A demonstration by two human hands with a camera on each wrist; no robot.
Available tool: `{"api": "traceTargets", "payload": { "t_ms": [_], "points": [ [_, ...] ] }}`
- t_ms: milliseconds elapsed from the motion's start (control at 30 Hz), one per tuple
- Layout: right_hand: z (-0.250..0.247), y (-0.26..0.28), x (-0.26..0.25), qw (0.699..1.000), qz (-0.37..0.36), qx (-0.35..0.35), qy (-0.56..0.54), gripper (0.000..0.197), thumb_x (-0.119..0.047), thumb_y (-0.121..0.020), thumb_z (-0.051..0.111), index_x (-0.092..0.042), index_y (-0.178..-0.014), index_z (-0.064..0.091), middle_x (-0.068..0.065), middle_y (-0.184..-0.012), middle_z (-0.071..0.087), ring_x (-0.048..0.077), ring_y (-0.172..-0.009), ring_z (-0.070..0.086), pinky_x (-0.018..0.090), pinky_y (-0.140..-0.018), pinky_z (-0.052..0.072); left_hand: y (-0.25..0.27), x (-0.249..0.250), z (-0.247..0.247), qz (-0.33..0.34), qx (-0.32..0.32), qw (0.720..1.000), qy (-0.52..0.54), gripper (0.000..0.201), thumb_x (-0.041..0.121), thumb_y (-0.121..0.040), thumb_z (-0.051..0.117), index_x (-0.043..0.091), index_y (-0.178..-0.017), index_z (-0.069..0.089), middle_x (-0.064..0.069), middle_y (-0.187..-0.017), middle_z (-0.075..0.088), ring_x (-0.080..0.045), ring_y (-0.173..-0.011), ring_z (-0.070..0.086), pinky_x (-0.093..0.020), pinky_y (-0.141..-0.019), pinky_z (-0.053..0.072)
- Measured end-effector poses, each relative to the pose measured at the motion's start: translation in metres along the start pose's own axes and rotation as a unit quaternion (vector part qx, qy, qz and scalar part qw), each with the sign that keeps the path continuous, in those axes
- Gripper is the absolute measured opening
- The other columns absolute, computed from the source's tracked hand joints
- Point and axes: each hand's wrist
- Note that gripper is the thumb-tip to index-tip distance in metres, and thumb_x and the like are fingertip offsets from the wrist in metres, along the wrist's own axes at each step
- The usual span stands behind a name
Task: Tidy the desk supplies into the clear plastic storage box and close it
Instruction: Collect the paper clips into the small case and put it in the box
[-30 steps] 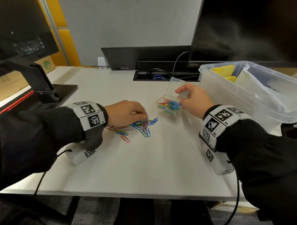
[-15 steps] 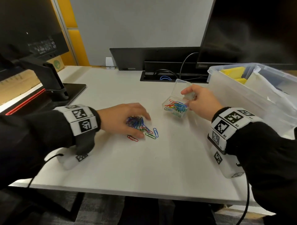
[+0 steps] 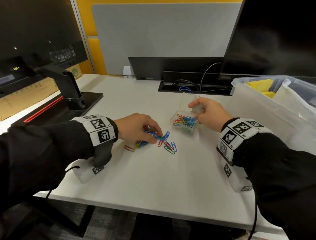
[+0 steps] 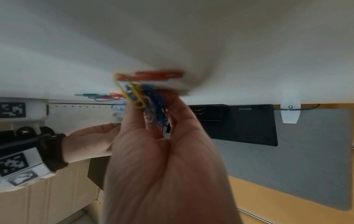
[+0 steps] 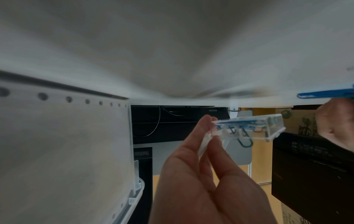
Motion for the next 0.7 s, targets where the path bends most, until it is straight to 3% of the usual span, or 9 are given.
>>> {"api": "traceTargets", "payload": {
  "t_ms": [133,267,367,433,533,600,700],
  "points": [
    [0.000,0.000,0.000,1.000,-0.004,0.004,0.004,0.043,0.011,-0.083,0.049,-0.017,-0.115,0.057,0.008,-0.118,0.055,0.022,-0.113,0.054,0.024,-0.078,0.041,-0.010,0.003,-0.003,0.016,0.018,1.000,-0.007,0.027,0.027,-0.083,0.067,0.029,-0.110,0.067,0.006,-0.110,0.065,-0.009,-0.096,0.057,-0.016,-0.082,0.044],
    [0.000,-0.002,0.001,1.000,-0.009,-0.001,0.024,0.041,0.007,-0.085,0.053,-0.017,-0.117,0.056,-0.001,-0.105,0.046,0.014,-0.100,0.046,0.023,-0.078,0.037,-0.012,0.005,-0.007,0.042,0.104,0.994,0.019,0.029,0.020,-0.085,0.065,0.023,-0.114,0.066,0.003,-0.114,0.064,-0.009,-0.097,0.055,-0.013,-0.083,0.043],
    [0.001,-0.002,-0.001,1.000,-0.011,-0.016,0.022,0.042,0.008,-0.083,0.053,-0.018,-0.116,0.058,0.000,-0.109,0.048,0.017,-0.107,0.050,0.024,-0.079,0.039,-0.017,0.010,-0.009,0.080,0.176,0.980,0.039,0.029,0.017,-0.085,0.065,0.021,-0.114,0.066,0.000,-0.111,0.064,-0.009,-0.094,0.054,-0.012,-0.080,0.043],
    [0.002,-0.002,-0.002,0.999,-0.017,-0.033,0.011,0.042,0.008,-0.081,0.053,-0.019,-0.113,0.059,0.005,-0.108,0.054,0.020,-0.106,0.055,0.026,-0.078,0.045,-0.025,0.018,-0.009,0.104,0.201,0.973,0.045,0.029,0.016,-0.085,0.065,0.020,-0.114,0.066,-0.001,-0.109,0.065,-0.011,-0.094,0.056,-0.019,-0.082,0.047],
    [0.004,-0.002,-0.004,0.998,-0.030,-0.057,0.002,0.036,0.004,-0.081,0.059,-0.023,-0.105,0.059,0.012,-0.106,0.062,0.024,-0.095,0.061,0.037,-0.085,0.054,-0.039,0.032,-0.006,0.143,0.193,0.970,0.047,0.032,0.013,-0.084,0.066,0.017,-0.115,0.066,-0.003,-0.108,0.065,-0.012,-0.094,0.057,-0.028,-0.086,0.051],
    [0.004,-0.002,-0.003,0.997,-0.036,-0.065,-0.006,0.036,0.004,-0.080,0.060,-0.024,-0.101,0.058,0.013,-0.109,0.063,0.026,-0.099,0.061,0.043,-0.088,0.053,-0.045,0.037,-0.003,0.152,0.150,0.976,0.037,0.035,0.011,-0.084,0.065,0.016,-0.119,0.063,-0.004,-0.112,0.064,-0.011,-0.096,0.056,-0.029,-0.089,0.051],
    [0.003,-0.004,0.000,0.998,-0.032,-0.057,-0.009,0.037,0.005,-0.081,0.058,-0.021,-0.107,0.060,0.009,-0.107,0.061,0.023,-0.096,0.060,0.039,-0.087,0.054,-0.047,0.036,-0.004,0.136,0.145,0.979,0.036,0.039,0.015,-0.085,0.065,0.019,-0.123,0.059,-0.001,-0.118,0.061,-0.008,-0.098,0.054,-0.026,-0.088,0.050]
  ]
}}
Point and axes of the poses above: each hand's wrist, its own y-axis away from the middle knuckle, its own z-axis out of the palm, x = y × z
